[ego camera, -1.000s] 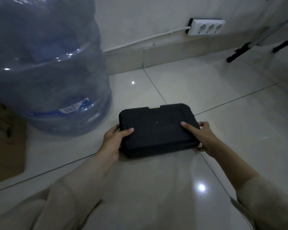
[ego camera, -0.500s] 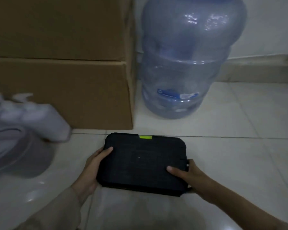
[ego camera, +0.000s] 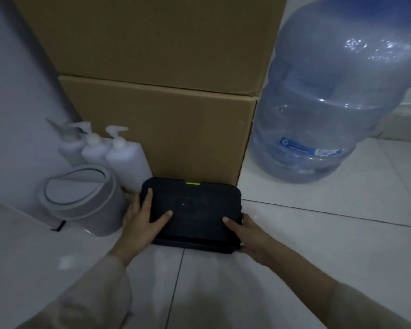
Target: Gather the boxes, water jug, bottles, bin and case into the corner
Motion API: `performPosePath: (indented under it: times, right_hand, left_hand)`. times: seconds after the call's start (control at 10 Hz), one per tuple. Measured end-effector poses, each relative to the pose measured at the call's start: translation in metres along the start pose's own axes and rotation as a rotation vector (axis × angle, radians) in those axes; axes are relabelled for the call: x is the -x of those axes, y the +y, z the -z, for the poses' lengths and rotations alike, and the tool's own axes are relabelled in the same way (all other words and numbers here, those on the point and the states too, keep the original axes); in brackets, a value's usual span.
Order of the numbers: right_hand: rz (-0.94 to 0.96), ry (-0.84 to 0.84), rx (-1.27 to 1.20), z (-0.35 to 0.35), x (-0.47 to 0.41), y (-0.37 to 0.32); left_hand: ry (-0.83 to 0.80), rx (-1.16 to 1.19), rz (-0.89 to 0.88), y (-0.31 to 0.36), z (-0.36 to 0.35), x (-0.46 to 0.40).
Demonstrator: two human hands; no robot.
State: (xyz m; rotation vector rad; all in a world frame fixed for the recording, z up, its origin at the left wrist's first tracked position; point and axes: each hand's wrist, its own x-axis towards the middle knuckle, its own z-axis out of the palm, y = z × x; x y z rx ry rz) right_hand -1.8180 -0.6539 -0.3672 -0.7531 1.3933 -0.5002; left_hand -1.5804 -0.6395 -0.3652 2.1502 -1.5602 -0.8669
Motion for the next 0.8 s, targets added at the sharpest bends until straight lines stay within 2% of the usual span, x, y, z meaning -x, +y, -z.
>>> performPosePath:
  times: [0.1,0.2,0.4,0.5,0.7,0.8]
  right_hand:
    - [0.056,0.067,0.071,-0.01,-0.004,0.003]
    - [0.192,0.127,0.177,-0.02,0.002,0.007]
    - [0.357,0.115,0.209,-0.013,-0.008,0.003]
    - [0.353,0.068,0.208,-0.007,-0.013,0.001]
    - [0.255,0.041,0.544,0.012,0.0,-0.025]
    - [0.243,0.079,0.553,0.026,0.036,-0.077]
  left_hand:
    - [0.103,-0.313,-0.133,-0.007,-0.013,0.005]
    - [0.173,-0.409,-0.269,-0.014,-0.016,0.0]
    - [0.179,-0.415,-0.336,-0.004,-0.012,-0.022]
    - [0.15,-0.445,-0.318,-0.003,-0.014,-0.024]
    - [-0.205,-0.54,-0.18,0.034,0.026,-0.025]
    - [-0.201,-0.377,-0.143,0.09,0.072,-0.009]
